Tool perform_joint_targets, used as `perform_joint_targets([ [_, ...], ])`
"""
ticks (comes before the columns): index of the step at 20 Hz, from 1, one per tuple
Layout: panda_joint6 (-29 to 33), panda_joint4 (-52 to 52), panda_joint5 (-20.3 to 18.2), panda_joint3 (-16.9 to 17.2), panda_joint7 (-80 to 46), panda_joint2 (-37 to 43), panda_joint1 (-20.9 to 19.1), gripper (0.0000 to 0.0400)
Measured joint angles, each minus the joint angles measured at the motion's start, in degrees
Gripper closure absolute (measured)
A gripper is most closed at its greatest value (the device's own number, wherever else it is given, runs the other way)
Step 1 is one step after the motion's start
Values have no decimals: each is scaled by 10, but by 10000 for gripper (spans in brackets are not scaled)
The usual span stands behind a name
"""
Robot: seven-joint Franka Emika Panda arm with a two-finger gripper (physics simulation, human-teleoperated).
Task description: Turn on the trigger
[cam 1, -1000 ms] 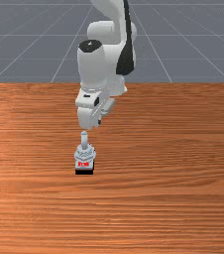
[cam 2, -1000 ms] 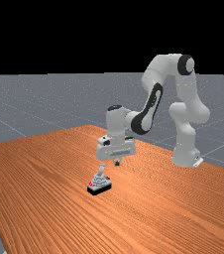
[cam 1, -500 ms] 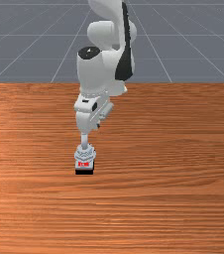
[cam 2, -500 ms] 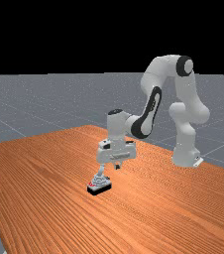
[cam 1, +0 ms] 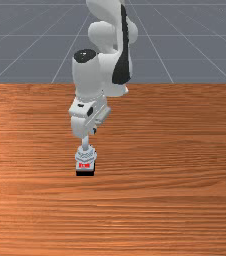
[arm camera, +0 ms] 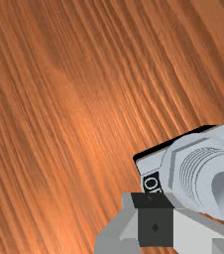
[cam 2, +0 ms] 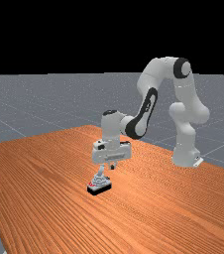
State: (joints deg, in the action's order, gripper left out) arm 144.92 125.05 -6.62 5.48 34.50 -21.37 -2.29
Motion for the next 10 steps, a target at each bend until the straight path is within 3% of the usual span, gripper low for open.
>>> perform_joint_targets([
  [5, -14, -36, -3, 2, -9, -22, 0, 400],
  [7, -21, -26, -37, -23, 61, -14, -26, 400],
  [8, -5, -11, -7, -2, 3, -6, -4, 400],
  [10, -7, -13, -6, -3, 23, -7, -10, 400],
])
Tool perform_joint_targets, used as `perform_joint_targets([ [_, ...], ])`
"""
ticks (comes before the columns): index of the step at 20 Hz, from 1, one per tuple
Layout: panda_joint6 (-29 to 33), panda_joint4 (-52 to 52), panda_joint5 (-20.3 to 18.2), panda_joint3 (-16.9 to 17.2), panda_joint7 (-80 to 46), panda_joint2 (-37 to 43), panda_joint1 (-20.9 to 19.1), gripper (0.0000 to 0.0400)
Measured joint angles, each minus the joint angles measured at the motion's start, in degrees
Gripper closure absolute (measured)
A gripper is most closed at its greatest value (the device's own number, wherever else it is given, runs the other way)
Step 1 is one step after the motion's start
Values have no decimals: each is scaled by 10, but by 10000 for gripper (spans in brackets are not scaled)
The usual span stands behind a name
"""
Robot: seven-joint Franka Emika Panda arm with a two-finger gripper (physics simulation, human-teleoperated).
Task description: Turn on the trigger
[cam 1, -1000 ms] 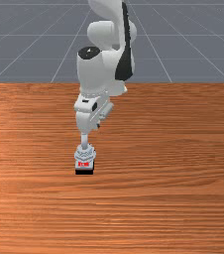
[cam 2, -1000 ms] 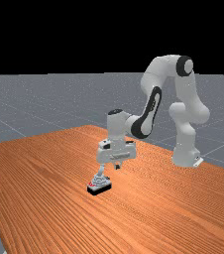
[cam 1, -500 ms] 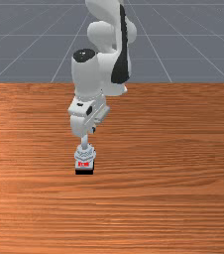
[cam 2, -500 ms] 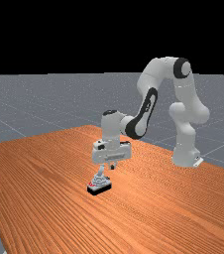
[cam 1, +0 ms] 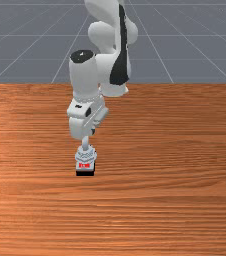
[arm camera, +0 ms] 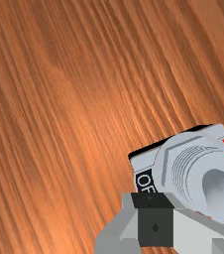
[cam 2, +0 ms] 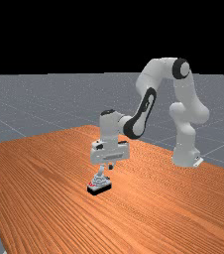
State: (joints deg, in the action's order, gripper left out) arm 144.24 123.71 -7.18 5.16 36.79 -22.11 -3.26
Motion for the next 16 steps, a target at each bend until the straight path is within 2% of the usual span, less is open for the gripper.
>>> perform_joint_targets([
  [6, -2, -6, -2, 4, 6, -5, -8, 400],
  [7, -1, -9, 14, 10, -1, -7, -2, 400],
  [8, -5, -14, -2, 5, 0, -9, -7, 400],
  [13, -26, -58, -6, 7, -26, -24, -2, 400],
  [14, -43, -78, -29, -11, 21, -31, -23, 400],
  [15, -50, -91, -31, -12, 21, -38, -23, 400],
  [16, -49, -99, -4, -4, 14, -43, -11, 400],
])
